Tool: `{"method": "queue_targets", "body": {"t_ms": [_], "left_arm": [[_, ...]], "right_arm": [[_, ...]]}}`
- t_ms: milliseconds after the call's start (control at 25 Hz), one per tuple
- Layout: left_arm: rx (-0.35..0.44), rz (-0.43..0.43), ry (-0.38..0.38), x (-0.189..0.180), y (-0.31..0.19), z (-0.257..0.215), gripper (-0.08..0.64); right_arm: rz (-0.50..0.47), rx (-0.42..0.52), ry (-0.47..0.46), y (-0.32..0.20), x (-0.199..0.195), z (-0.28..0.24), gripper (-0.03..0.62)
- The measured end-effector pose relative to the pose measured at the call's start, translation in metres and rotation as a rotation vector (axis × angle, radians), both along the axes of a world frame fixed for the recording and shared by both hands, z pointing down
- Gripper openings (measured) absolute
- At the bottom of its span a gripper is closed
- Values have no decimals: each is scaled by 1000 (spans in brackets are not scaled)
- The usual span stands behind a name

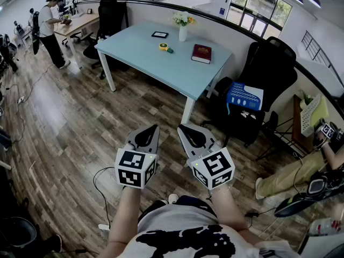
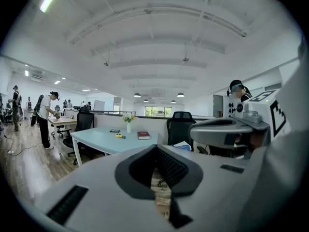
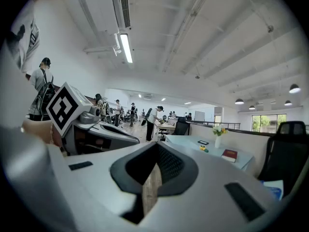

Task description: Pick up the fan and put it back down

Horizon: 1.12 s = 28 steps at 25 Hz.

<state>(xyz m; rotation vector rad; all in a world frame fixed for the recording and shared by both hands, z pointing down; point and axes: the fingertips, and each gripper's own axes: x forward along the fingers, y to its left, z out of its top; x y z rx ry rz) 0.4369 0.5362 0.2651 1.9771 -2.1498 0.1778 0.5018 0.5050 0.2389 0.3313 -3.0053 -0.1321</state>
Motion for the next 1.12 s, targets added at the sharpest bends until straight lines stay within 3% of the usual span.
{"method": "queue_targets", "body": {"t_ms": [320, 480, 640, 760, 920, 1000, 1120], "left_arm": [[-31, 0, 16, 7, -4, 13, 11], [-44, 41, 11, 15, -8, 19, 11], [-65, 73, -4, 22, -12, 26, 11], [-60, 72, -2, 22, -15, 29, 11], [-74, 82, 12, 27, -20, 39, 11], [-72, 96, 13, 33, -24, 41, 11], [-74, 98, 17, 37, -27, 47, 11]], "right_arm": [[-36, -9, 62, 3, 4, 21, 3], [-38, -8, 77, 3, 3, 27, 2], [28, -60, 22, -11, 7, 32, 3], [-3, -67, 45, -15, 7, 37, 5], [-57, -68, 82, -14, 6, 45, 126], [-64, -64, 77, -17, 7, 46, 129], [-71, -70, 66, -24, 8, 48, 220]]}}
